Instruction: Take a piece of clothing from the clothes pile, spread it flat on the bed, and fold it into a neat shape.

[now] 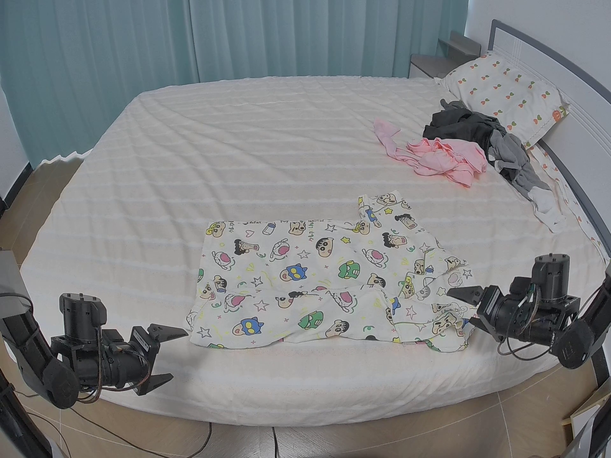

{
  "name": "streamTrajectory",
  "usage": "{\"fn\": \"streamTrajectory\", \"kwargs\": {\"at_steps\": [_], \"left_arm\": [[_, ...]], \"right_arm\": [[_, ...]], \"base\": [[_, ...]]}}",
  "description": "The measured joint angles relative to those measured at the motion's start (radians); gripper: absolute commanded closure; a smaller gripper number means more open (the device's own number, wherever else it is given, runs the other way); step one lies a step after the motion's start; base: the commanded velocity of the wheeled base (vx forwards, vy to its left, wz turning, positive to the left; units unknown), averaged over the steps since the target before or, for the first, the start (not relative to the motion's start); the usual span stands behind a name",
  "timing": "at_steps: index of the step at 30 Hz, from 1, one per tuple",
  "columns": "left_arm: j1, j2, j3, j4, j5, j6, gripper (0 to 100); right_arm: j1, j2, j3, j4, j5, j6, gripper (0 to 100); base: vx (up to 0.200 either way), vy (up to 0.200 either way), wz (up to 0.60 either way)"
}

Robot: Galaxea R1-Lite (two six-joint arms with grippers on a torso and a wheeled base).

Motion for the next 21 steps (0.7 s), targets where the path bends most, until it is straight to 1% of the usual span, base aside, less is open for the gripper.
{"fn": "streamTrajectory", "kwargs": {"at_steps": [4, 9, 17, 21], "left_arm": [[-0.001, 0.0, 0.0, 0.0, 0.0, 0.0, 0], [-0.001, 0.0, 0.0, 0.0, 0.0, 0.0, 0], [0.0, 0.0, 0.0, 0.0, 0.0, 0.0, 0], [-0.001, 0.0, 0.0, 0.0, 0.0, 0.0, 0]], "right_arm": [[0.011, -0.079, -0.09, 0.126, 0.001, -0.003, 0], [0.031, -0.096, -0.182, 0.189, 0.006, -0.003, 0], [0.074, 0.06, -0.268, 0.209, 0.011, -0.006, 0], [0.082, 0.145, -0.286, 0.211, 0.01, -0.021, 0]], "base": [[0.0, 0.0, 0.0], [0.0, 0.0, 0.0], [0.0, 0.0, 0.0], [0.0, 0.0, 0.0]]}}
